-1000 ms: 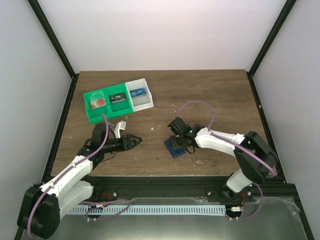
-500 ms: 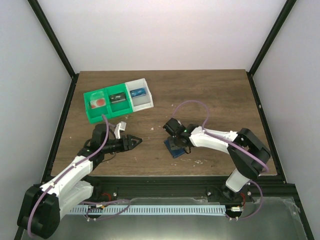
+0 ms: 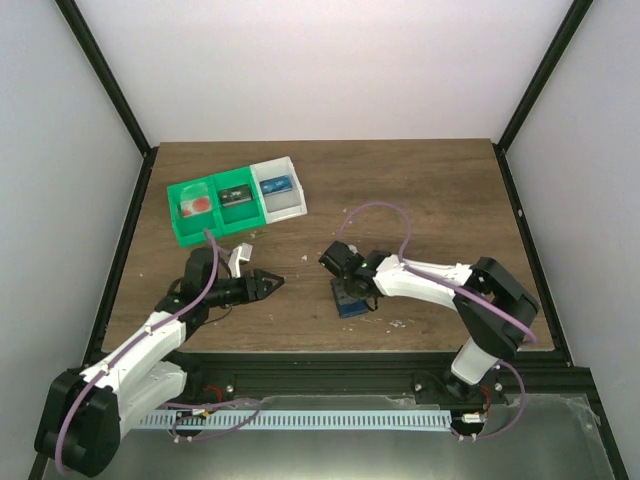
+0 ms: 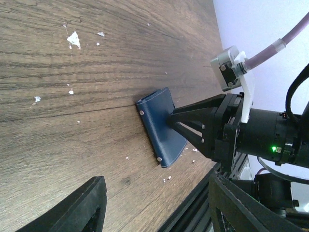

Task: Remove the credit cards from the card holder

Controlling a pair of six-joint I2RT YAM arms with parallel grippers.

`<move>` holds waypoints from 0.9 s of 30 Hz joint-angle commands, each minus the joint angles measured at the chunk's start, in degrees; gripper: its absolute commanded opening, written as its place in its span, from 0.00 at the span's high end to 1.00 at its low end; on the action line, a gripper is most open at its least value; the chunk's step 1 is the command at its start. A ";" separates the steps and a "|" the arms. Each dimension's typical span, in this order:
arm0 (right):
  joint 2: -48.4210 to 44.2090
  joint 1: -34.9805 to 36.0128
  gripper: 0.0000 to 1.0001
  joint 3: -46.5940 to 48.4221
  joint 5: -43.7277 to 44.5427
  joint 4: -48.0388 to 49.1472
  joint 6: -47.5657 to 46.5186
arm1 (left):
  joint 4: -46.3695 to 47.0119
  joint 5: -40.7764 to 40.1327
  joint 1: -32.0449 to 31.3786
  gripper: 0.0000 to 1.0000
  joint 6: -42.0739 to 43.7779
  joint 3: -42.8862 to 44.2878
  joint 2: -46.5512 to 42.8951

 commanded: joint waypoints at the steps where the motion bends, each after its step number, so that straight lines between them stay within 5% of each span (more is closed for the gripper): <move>1: -0.76 1.62 0.78 2.39 0.71 -2.55 0.42 | 0.20 -0.29 -0.20 0.40 1.04 0.50 -0.08; 14: 1.27 2.12 0.78 0.81 1.90 -3.41 0.85 | 0.26 -0.78 -0.19 0.40 0.64 0.27 -0.35; 27: 0.12 3.99 0.99 1.57 3.67 -2.82 2.04 | -0.04 -3.07 -0.19 0.40 -0.18 -1.11 -3.07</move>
